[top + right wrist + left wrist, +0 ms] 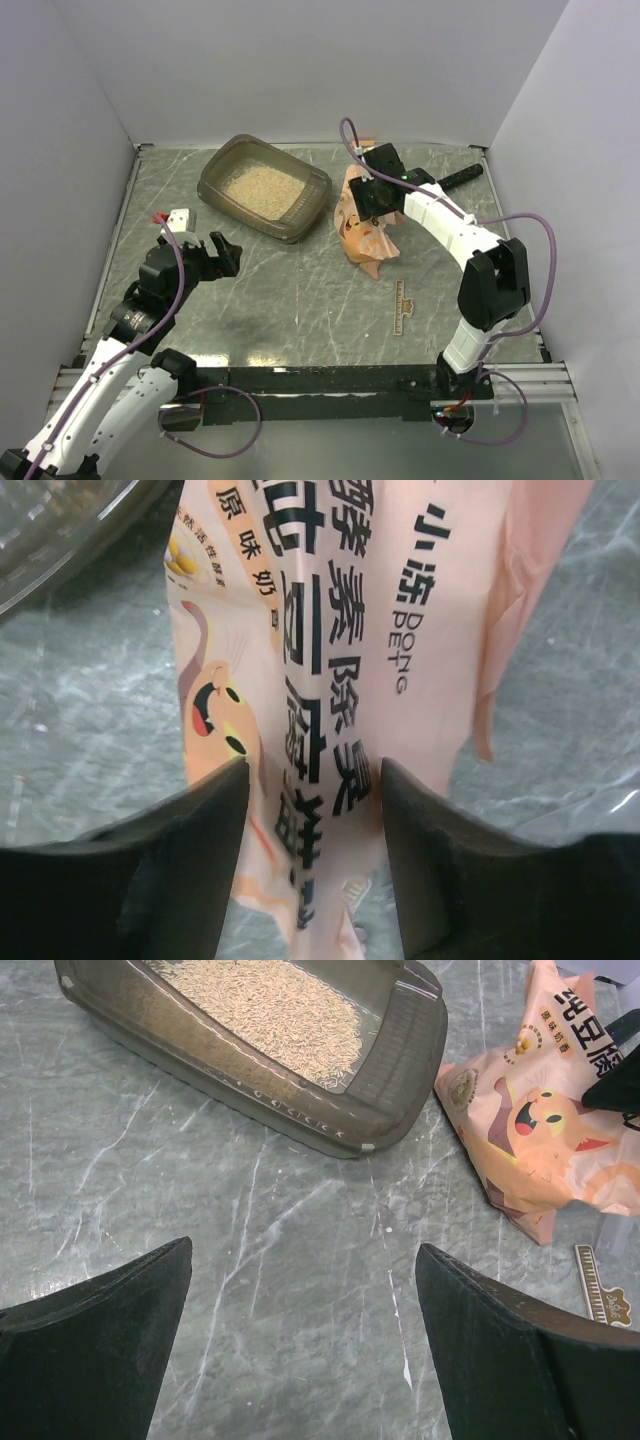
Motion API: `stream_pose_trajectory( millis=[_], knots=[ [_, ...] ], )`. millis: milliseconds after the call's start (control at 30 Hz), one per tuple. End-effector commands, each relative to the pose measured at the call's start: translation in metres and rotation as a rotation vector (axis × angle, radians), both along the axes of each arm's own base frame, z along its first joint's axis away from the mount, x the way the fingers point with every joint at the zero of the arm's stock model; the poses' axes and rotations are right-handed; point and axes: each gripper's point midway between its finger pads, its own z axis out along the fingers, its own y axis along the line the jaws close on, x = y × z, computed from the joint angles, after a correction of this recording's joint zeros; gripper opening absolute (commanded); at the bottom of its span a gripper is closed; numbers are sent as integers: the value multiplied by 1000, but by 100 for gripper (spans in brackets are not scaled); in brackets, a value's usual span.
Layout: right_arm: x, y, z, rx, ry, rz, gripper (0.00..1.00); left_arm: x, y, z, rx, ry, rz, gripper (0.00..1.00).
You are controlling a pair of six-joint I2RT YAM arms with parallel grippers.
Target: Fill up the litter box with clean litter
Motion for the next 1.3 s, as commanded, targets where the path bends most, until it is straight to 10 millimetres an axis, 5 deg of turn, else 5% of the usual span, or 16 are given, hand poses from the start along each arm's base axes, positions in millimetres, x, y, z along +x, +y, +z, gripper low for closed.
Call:
stream_pose_trajectory(
  millis=[0, 100, 267, 467, 967, 1100, 1267],
  knots=[
    [15, 5, 4, 9, -38, 10, 38, 5, -1, 17, -12, -49, -2, 97],
    [15, -3, 4, -25, -45, -15, 0, 5, -1, 16, -9, -48, 0, 97],
    [5, -17, 18, -61, -93, -51, 0, 5, -1, 16, -8, -45, 0, 97],
    [-40, -2, 67, 22, -178, 86, 0, 5, 3, 18, -11, -47, 17, 97],
    [-182, 92, 107, 74, -200, 709, 0, -9, 25, 51, -61, -167, 106, 97],
    [-198, 117, 113, 117, -282, 915, 0, -17, 35, 65, -92, -243, 140, 97],
    [-190, 147, 124, 128, -444, 1108, 0, -25, 42, 74, -116, -297, 155, 97]
  ],
)
